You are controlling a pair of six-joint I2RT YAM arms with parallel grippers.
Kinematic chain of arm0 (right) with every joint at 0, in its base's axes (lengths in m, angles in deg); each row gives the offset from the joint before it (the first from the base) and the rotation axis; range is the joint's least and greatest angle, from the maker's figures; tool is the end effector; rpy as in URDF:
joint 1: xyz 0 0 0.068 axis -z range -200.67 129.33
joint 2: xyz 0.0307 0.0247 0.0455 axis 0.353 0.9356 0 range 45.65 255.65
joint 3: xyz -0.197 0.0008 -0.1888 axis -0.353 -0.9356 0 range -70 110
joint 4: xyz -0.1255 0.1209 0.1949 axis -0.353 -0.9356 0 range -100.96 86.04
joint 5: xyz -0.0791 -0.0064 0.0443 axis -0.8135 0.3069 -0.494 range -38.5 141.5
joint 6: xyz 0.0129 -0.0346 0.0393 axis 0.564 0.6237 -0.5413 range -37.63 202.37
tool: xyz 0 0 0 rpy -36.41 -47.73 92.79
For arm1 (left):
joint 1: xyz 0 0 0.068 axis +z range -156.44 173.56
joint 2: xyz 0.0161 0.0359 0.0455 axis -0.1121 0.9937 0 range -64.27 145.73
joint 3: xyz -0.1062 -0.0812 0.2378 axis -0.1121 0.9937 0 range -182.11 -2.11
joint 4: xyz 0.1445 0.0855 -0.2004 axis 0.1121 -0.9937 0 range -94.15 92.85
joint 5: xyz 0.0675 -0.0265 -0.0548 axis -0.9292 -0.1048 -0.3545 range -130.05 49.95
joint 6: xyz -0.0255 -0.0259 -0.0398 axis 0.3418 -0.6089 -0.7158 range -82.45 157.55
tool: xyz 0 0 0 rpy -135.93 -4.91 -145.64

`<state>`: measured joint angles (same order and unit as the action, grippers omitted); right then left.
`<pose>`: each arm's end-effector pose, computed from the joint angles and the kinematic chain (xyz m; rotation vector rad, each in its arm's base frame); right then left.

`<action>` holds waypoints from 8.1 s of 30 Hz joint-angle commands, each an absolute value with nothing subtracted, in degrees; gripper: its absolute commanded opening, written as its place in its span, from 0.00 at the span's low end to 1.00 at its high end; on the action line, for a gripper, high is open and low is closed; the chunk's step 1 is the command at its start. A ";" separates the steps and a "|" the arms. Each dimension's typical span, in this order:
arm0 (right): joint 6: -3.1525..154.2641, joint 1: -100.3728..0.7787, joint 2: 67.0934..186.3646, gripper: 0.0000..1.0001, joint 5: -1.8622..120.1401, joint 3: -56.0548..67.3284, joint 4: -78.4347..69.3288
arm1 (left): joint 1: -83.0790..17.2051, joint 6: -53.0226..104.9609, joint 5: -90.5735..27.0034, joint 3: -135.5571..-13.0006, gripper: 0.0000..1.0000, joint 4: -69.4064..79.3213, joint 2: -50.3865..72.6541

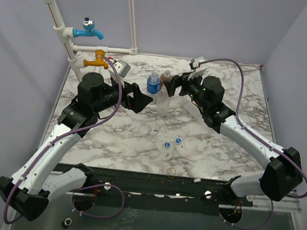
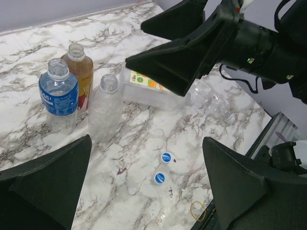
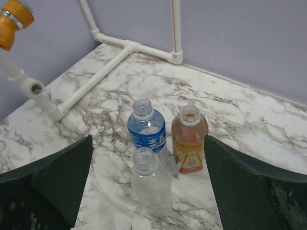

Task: Unscrew the bottle caps
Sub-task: Place the plastic bottle at the center of the board, then pick up the plastic bottle at the center of the board.

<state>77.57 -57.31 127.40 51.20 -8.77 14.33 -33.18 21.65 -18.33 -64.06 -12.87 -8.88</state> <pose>0.2745 0.2041 0.3408 -0.4452 1.5765 0.5533 0.1835 -0.1073 0.4013 0.4567 1.7413 -0.8675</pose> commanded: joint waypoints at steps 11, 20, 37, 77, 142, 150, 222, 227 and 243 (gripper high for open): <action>64.71 -39.40 124.24 1.00 46.97 -14.48 -8.26 | -32.98 20.76 -12.33 -64.29 0.99 -11.39 -8.91; 62.04 -38.51 128.32 1.00 41.75 -20.16 -9.43 | -32.98 20.65 -10.05 -64.29 0.99 -10.80 -9.03; 61.50 -38.50 131.70 1.00 34.36 -21.61 -10.90 | -32.98 19.57 -7.64 -63.87 0.99 -9.80 -8.40; 46.59 -44.12 145.82 1.00 19.90 1.05 -16.92 | -32.98 18.61 -6.56 -63.72 0.99 -7.95 -8.29; 61.03 -55.65 148.66 0.99 5.80 1.85 -24.28 | -32.72 18.22 -7.11 -62.05 0.99 -7.08 -9.07; 64.27 -55.43 141.76 1.00 12.49 -4.70 -16.31 | -32.72 17.82 -6.93 -61.37 0.99 -6.69 -9.47; 62.73 -43.35 137.12 0.61 36.74 -9.90 -9.24 | -32.45 23.55 -1.82 -62.60 0.99 -6.46 -9.92; 59.11 -43.33 124.40 0.53 42.68 -5.98 -17.82 | -33.33 39.01 2.12 -65.75 0.99 -6.31 -9.13; 42.82 -43.34 121.40 0.49 91.77 15.18 -25.67 | -40.18 113.91 0.83 -61.56 0.99 1.40 -11.79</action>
